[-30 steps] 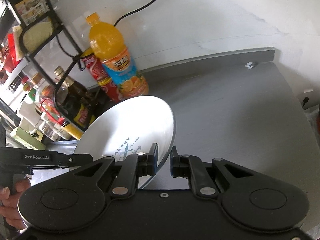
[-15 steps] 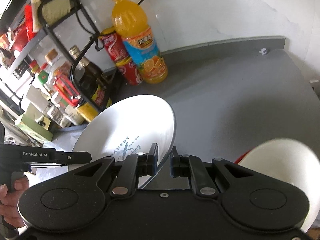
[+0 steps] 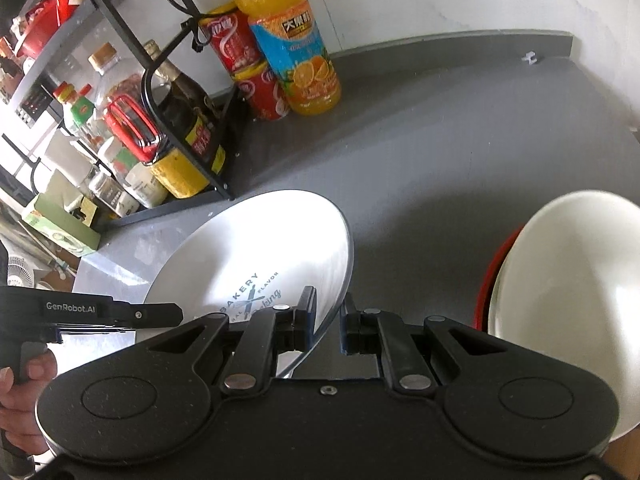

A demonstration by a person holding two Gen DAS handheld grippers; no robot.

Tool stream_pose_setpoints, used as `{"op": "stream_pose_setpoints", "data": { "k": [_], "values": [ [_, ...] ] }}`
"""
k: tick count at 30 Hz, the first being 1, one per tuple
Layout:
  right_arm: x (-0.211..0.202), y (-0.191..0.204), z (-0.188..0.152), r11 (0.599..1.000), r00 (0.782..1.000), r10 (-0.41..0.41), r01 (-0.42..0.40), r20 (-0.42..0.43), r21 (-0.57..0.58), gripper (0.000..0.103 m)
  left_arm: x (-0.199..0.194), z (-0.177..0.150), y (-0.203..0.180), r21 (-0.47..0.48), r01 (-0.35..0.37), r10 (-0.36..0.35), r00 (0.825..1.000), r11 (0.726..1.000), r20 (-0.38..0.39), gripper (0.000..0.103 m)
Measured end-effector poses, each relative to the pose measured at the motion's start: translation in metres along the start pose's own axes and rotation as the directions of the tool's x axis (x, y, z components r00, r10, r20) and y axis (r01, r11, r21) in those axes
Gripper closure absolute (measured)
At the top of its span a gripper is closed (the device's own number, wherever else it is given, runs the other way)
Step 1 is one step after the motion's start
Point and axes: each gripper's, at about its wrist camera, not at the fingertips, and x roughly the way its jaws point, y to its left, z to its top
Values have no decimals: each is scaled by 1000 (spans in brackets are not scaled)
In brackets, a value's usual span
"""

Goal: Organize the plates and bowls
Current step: 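Lift the 'BAKERY' plate with both tools and carry it toward the plate stack, then lower the 'BAKERY' plate onto the plate stack and open both tools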

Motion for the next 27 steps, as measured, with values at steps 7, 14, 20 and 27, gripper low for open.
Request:
{"op": "stream_pose_setpoints", "data": {
  "k": [7,14,20,27],
  "values": [
    [2,9,-14,1000,1000,-26,26,3,-8,92,3,-8,13,-7,0,0,1000,1000,-24,93],
    [6,23,-32,998,998,-57,58,5,-32,92,9,-20,29,-26,-17,15,998,1000,-60,91],
    [10,35,-41,994,995,-95,96,23,-57,92,14,-24,35,-26,-32,30,997,999,-74,89],
    [15,43,-46,991,993,-112,113,27,-70,92,24,-25,43,-24,-69,66,993,997,-98,86]
  ]
}}
